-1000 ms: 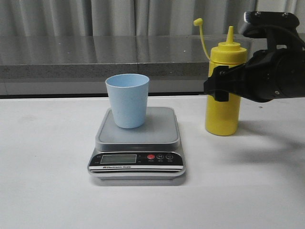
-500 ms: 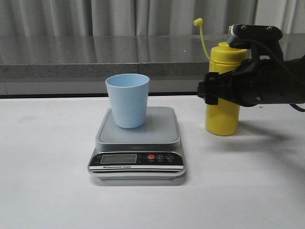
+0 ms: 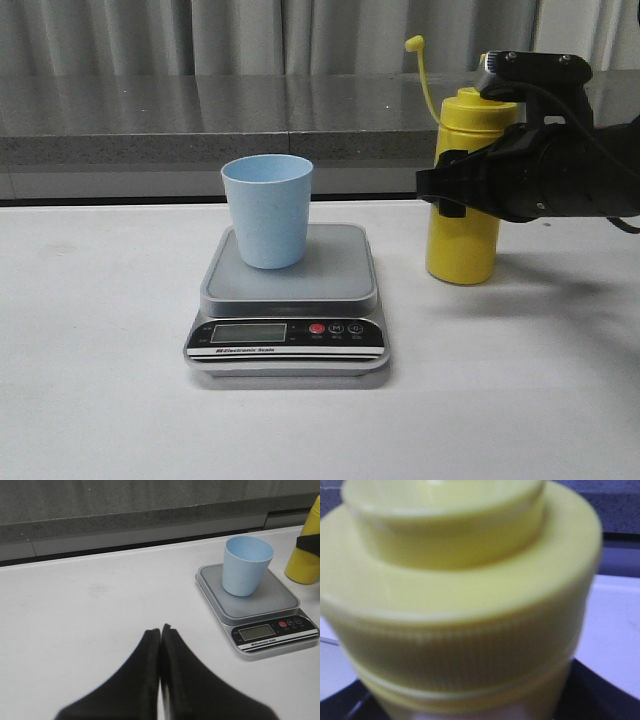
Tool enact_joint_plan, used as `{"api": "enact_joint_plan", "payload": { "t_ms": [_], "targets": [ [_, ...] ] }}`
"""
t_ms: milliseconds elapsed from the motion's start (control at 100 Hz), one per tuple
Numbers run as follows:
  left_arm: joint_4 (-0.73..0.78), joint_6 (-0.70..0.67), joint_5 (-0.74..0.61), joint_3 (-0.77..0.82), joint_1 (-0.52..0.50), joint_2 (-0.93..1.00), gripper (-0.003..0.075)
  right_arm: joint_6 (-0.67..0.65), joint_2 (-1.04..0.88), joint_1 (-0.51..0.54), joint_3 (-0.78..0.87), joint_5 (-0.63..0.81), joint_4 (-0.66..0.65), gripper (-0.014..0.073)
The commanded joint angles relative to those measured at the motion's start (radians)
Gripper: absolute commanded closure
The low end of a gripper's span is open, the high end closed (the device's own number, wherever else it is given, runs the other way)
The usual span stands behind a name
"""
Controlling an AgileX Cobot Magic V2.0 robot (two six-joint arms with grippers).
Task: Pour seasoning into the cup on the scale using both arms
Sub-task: 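Lift the yellow bottle and tilt its nozzle over the blue cup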
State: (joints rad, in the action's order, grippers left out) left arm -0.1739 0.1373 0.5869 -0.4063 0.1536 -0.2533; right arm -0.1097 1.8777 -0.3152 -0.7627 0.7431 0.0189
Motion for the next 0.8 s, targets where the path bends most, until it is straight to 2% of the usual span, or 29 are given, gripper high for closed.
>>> {"api": "enact_joint_plan", "payload": {
  "t_ms": [0,110,230,330,560,670,790],
  "targets": [
    [-0.011,-0.01,-0.074,-0.025,-0.001,-0.008,0.0741,0.027,-0.09,0.002,-0.028,0.052,-0.004,0.0655],
    [-0.011,-0.01,-0.074,-0.025,-0.001,-0.008,0.0741,0.11,-0.144,0.002,-0.043,-0.057,-0.031,0.0655],
    [-0.011,-0.01,-0.074,-0.025,-0.001,-0.008,0.0741,0.193,-0.205,0.002,-0.096,-0.232,-0.152,0.0655],
    [-0.011,-0.01,-0.074,-0.025,-0.001,-0.008,0.0741,0.197,-0.238,-0.002,-0.151,-0.366,-0.293,0.0655],
    [-0.011,-0.01,-0.074,-0.025,-0.001,-0.008,0.0741,0.196,-0.261,-0.037,-0.289,-0.721,-0.51,0.0655],
    [-0.011,-0.01,-0.074,-0.025,-0.001,-0.008,0.0741,0.196,-0.261,-0.075,-0.331,-0.832,-0.611,0.0655],
    [-0.011,-0.01,-0.074,-0.025,-0.001,-0.008,0.0741,0.196,-0.261,-0.119,-0.359,-0.887,-0.687,0.0655]
  ]
}}
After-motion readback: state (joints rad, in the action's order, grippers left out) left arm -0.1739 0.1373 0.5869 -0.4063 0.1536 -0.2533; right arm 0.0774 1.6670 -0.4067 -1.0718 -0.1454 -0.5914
